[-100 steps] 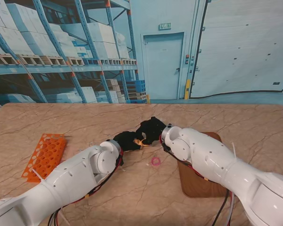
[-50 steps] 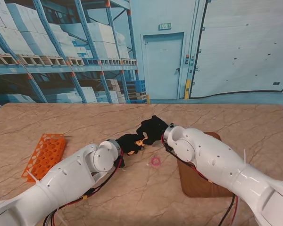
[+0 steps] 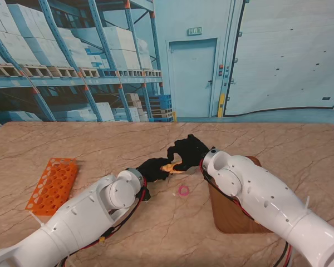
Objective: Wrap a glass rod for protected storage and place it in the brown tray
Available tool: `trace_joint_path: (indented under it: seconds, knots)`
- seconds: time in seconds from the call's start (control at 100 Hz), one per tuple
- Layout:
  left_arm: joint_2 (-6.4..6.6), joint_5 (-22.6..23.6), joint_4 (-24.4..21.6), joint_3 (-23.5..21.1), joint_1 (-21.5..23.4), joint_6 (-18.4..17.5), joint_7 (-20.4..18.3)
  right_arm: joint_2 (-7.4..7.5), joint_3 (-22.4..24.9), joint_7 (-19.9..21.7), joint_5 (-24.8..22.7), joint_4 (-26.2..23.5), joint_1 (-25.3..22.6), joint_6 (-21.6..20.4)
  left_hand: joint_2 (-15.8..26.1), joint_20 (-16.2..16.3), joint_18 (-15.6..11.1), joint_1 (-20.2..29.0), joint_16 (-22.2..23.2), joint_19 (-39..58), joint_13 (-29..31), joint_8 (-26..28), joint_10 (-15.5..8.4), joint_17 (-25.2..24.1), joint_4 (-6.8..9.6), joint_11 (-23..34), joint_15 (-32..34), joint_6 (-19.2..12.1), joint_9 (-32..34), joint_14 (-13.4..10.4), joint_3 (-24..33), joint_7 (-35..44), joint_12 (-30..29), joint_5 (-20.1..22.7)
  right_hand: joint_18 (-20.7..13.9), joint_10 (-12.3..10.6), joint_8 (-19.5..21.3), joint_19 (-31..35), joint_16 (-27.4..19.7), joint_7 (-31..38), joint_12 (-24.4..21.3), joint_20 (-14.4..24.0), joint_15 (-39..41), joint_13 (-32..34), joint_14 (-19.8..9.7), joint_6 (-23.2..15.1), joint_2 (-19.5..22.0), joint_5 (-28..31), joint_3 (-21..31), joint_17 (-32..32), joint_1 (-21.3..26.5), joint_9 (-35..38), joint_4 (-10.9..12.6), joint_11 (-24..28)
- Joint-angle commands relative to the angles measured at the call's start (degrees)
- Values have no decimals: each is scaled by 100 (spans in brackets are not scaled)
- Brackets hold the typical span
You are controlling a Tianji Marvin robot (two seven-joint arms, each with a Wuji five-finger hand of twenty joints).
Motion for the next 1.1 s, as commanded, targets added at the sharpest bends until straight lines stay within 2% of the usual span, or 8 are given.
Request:
trace_joint_path:
  seconds: [0.0, 0.12, 0.41, 0.57, 0.7, 0.95, 1.03, 1.09]
  knots:
    - [14, 63, -146, -19, 83, -86, 2, 58, 34, -35, -41, -81, -81, -24, 21, -264, -306, -100, 134, 1385, 287, -54, -121, 343, -75, 738, 382, -446, 103, -168, -73, 184, 69, -167, -47, 46, -36, -68, 22, -299, -23, 116, -106, -61, -38, 12, 240, -319, -74, -49, -145, -124, 189, -62]
    - [83, 99, -315, -82, 175, -174, -62, 90, 251, -44, -116, -197, -220, -48, 223, -385, -304, -131, 129, 1581, 472, 12, -285, 597, -38, 1722, 557, -542, 371, -181, -428, 216, 337, -207, -50, 20, -63, -104, 16, -425, -27, 119, -137, 6, -60, -192, 340, -664, -121, -40, -144, -111, 165, -75]
    - [182, 265, -587, -202, 336, -283, -73, 158, 516, 31, -277, -363, -407, -64, 215, -381, -314, -126, 63, 1591, 668, 96, -421, 878, -49, 1929, 673, -521, 591, -242, -474, 262, 593, -157, 26, -70, -156, -276, 25, -525, -79, 176, -225, 254, -56, 8, 489, -828, -267, 0, -116, 253, 55, -170]
    - [170, 258, -605, -227, 367, -336, -10, 173, 502, 157, -250, -377, -397, -88, 223, -335, -312, -133, 44, 1591, 685, 150, -447, 881, -78, 1978, 702, -513, 611, -239, -445, 296, 689, -175, 134, -103, -209, -396, 74, -445, -82, 226, -224, 561, -29, 59, 632, -196, -304, 72, 54, 860, -6, -205]
    - [144, 247, -592, -246, 384, -380, 85, 188, 477, 376, -128, -397, -361, -149, 250, -324, -309, -130, 33, 1591, 685, 190, -461, 880, -90, 1970, 705, -510, 589, -237, -445, 323, 717, -204, 232, -143, -1239, -563, 160, 735, 28, 345, -246, 878, -13, -306, 486, 349, -623, 120, 684, 1593, -554, -259]
    - [104, 243, -621, -301, 449, -329, 252, 176, 433, 411, -49, -382, -310, -225, 297, -332, -328, -91, 21, 1591, 671, 230, -466, 879, -102, 1947, 707, -473, 531, -248, -501, 334, 745, -290, 348, -226, -1301, -647, 235, 1227, 80, 331, -37, 1452, -64, -442, 524, 1400, -498, 382, 1286, 2612, -714, -108]
    - [104, 227, -649, -307, 462, -271, 244, 159, 434, 242, -104, -361, -307, -259, 5, -645, -122, -412, -50, 1470, 508, 11, -358, 546, -92, 1697, 362, -327, 505, 57, 11, 224, 522, -261, 392, -241, -1554, -644, 227, 1184, -44, 336, 7, 1698, -71, -170, 369, 1668, -339, 510, 1363, 3028, -847, -290]
    - [118, 196, -676, -307, 461, -240, 180, 157, 454, 184, -155, -389, -320, -269, -570, -324, 384, -1087, -116, 543, -70, -155, -304, -378, -123, 1177, -377, -190, 273, 483, 1097, -47, 617, -433, 411, -211, -1656, -630, 224, 1178, -100, 331, 31, 1805, -68, -68, 291, 1776, -250, 565, 1364, 3193, -902, -369]
